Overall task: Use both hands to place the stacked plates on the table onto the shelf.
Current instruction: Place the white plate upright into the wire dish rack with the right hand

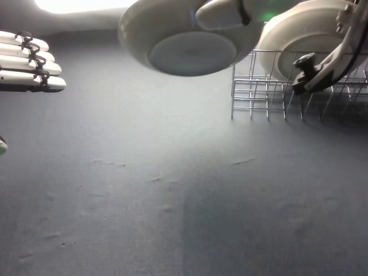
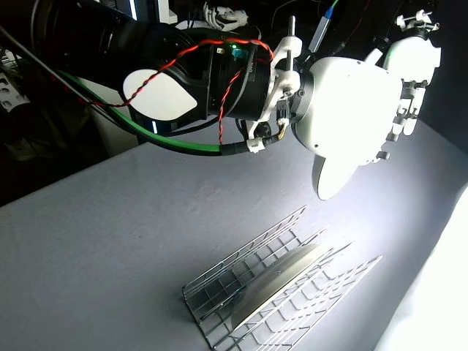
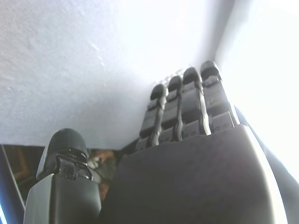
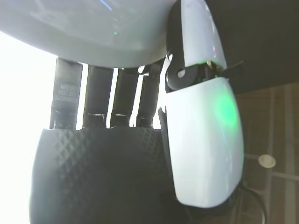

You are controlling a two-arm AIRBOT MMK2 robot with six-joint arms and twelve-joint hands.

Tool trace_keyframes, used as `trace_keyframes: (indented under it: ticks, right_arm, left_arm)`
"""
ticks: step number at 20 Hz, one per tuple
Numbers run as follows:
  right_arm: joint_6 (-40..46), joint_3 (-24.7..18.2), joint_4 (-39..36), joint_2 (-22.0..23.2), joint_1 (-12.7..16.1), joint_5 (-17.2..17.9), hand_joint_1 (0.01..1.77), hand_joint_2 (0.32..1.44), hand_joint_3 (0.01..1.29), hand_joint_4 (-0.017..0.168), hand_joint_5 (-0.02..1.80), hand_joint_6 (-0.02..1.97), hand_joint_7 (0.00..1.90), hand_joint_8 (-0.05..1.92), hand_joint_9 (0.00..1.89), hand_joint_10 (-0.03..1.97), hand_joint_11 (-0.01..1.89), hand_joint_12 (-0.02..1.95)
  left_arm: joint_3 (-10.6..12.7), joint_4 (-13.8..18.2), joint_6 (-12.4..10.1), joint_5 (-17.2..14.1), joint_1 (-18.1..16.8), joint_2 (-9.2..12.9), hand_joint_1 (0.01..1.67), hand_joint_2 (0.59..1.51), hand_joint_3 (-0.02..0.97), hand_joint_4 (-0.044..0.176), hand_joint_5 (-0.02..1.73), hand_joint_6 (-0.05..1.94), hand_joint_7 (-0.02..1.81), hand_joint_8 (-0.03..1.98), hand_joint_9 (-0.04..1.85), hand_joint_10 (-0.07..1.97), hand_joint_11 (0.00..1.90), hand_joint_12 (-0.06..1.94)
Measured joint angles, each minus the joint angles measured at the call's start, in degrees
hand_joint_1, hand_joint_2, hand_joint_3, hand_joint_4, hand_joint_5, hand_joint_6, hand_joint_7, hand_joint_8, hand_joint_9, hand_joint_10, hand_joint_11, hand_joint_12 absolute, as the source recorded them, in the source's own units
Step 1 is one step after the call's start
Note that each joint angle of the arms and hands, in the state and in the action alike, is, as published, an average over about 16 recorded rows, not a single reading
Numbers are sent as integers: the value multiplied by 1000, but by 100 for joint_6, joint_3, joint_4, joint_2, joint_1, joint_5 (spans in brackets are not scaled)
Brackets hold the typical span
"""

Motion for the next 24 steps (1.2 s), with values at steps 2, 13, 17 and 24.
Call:
trace_keyframes:
  ticks: [2, 13, 17, 24]
  right_arm:
    - [1, -21, 86, 91, 23, -38, 1281, 972, 12, -8, 1048, 542, 1136, 1012, 1166, 1300, 936, 1721]
    - [14, -166, 293, 752, -112, -59, 1281, 979, 11, -8, 1056, 549, 1131, 1003, 1157, 1268, 940, 1691]
    - [19, -212, 313, 930, -242, 0, 1294, 983, 11, -7, 1043, 615, 1135, 928, 1123, 1194, 914, 1596]
    - [21, -251, 318, 1044, -416, 102, 1340, 989, 12, -6, 1006, 747, 1143, 761, 1064, 1042, 873, 1378]
  left_arm:
    - [4, 5, -13, -7, -5, -5, 14, 1173, 19, 4, 22, 7, 19, 3, 22, 16, 13, 11]
    - [18, 24, -69, -33, -30, -38, 14, 1173, 19, 3, 23, 7, 19, 3, 21, 15, 13, 11]
    - [21, 25, -72, -39, -31, -47, 14, 1173, 19, 4, 23, 7, 20, 2, 22, 14, 14, 11]
    - [34, 25, -82, -49, -31, -60, 14, 1173, 19, 4, 22, 7, 19, 2, 22, 15, 14, 11]
